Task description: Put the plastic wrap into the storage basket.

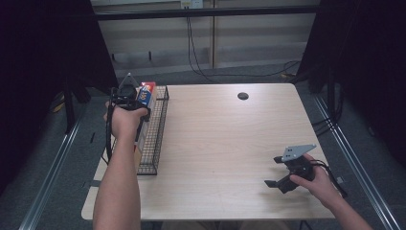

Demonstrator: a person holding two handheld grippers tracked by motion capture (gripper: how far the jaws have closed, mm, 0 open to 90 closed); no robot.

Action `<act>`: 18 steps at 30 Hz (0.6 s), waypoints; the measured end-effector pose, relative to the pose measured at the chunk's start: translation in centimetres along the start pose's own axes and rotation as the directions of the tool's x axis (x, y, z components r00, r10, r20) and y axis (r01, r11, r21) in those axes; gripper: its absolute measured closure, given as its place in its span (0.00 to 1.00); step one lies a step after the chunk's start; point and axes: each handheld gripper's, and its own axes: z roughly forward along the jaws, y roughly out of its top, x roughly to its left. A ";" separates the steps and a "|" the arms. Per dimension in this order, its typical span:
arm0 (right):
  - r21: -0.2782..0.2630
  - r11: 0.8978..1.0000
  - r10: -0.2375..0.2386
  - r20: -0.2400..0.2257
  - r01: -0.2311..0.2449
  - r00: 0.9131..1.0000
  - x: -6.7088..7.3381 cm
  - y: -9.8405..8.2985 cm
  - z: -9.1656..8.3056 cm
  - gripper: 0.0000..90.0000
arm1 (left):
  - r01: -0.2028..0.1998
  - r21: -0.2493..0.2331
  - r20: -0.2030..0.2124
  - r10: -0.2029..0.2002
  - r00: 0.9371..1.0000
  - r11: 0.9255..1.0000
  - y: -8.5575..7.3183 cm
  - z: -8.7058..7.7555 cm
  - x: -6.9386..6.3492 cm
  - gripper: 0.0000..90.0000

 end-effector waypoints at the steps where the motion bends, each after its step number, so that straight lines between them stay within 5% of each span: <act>1: 0.003 1.000 0.004 0.002 -0.004 1.000 0.0 0.0 0.0 0.02 | -0.004 0.004 -0.006 0.004 1.000 1.000 0.1 0.2 0.2 0.48; 18: 0.018 1.000 0.001 -0.006 -0.001 1.000 0.1 0.0 0.4 0.02 | 0.021 0.027 -0.007 -0.021 1.000 0.999 0.0 2.7 1.5 0.48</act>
